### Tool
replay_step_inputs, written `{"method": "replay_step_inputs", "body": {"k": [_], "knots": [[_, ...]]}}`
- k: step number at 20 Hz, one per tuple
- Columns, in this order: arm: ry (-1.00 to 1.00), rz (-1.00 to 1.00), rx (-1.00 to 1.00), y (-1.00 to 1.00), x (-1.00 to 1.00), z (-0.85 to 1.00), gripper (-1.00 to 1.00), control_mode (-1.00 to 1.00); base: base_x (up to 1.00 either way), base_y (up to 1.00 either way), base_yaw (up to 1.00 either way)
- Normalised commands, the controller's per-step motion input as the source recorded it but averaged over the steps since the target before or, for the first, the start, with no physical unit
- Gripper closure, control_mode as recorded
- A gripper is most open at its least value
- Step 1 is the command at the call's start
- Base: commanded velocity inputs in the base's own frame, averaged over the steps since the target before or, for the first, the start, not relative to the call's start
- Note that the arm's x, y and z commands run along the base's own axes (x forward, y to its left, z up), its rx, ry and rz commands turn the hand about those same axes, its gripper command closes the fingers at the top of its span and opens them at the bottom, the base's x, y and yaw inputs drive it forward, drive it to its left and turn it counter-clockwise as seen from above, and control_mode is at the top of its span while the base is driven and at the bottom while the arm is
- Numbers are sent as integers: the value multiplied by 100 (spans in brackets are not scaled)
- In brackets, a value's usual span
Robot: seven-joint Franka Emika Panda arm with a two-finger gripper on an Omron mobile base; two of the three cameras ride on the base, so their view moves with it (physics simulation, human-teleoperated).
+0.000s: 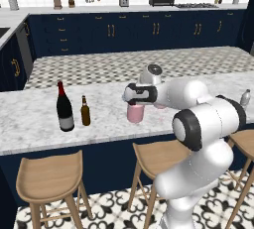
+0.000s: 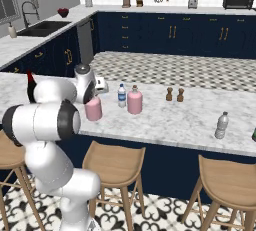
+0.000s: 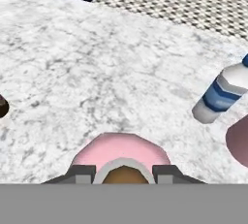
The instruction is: Move the plastic bottles in the middle to the plastics group, and the glass bottles in the middle to the glass group.
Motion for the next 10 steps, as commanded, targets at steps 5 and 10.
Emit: {"method": "replay_step_inputs", "body": {"k": [5, 10], "knots": [[0, 15, 0, 70, 46, 0, 100, -100, 0, 0, 0], [0, 14, 0, 53, 75, 1, 100, -100, 0, 0, 0]]}}
